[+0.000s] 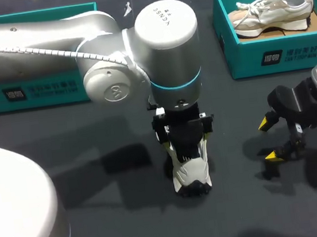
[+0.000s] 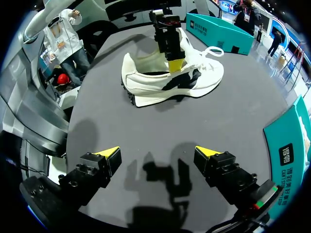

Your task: Take the shoe out of the shoebox, open the shoe tongue, remove and reinsert the insole, then place the shoe into the shoebox

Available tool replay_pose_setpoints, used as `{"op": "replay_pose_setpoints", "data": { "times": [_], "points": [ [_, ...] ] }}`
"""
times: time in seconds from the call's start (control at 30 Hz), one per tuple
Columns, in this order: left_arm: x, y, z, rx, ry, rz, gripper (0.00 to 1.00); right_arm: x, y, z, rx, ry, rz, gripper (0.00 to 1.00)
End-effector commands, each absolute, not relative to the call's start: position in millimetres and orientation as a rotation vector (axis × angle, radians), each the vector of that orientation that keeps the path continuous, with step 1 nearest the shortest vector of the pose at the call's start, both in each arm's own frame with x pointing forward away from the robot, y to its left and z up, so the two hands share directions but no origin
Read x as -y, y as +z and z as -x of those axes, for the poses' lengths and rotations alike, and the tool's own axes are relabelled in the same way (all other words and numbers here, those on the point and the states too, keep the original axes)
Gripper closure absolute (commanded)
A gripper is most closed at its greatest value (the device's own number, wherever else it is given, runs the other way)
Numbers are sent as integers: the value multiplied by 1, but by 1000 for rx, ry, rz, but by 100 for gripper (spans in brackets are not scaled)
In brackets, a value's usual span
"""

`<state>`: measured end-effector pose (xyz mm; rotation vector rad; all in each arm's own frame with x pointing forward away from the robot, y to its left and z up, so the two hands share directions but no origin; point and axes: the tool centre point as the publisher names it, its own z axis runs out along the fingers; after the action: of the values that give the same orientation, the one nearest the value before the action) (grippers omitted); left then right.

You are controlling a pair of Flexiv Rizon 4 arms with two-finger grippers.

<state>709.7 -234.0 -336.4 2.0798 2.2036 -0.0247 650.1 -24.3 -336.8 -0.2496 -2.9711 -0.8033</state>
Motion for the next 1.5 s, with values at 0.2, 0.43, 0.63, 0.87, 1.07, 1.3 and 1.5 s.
{"op": "replay_pose_setpoints", "data": {
  "times": [0.2, 0.43, 0.63, 0.87, 1.07, 1.3, 1.5],
  "points": [
    [232, -330, -715, -2196, -44, -2080, 0, 24, -336, -649, 2974, -801, 252, 0],
    [231, -321, -716, -2185, -63, -2086, 0, 24, -336, -649, 2974, -801, 252, 0],
    [226, -311, -718, -2187, -91, -2089, 0, 24, -336, -649, 2974, -801, 252, 0],
    [223, -288, -720, -2175, -132, -2091, 0, 24, -336, -649, 2974, -801, 252, 0],
    [216, -271, -728, -2167, -150, -2102, 0, 24, -336, -649, 2974, -801, 252, 0],
    [212, -260, -759, -2202, -138, -2086, 0, 24, -336, -649, 2974, -801, 252, 0],
    [212, -258, -786, -2233, -131, -2080, 0, 24, -336, -649, 2974, -801, 252, 0]
  ]
}}
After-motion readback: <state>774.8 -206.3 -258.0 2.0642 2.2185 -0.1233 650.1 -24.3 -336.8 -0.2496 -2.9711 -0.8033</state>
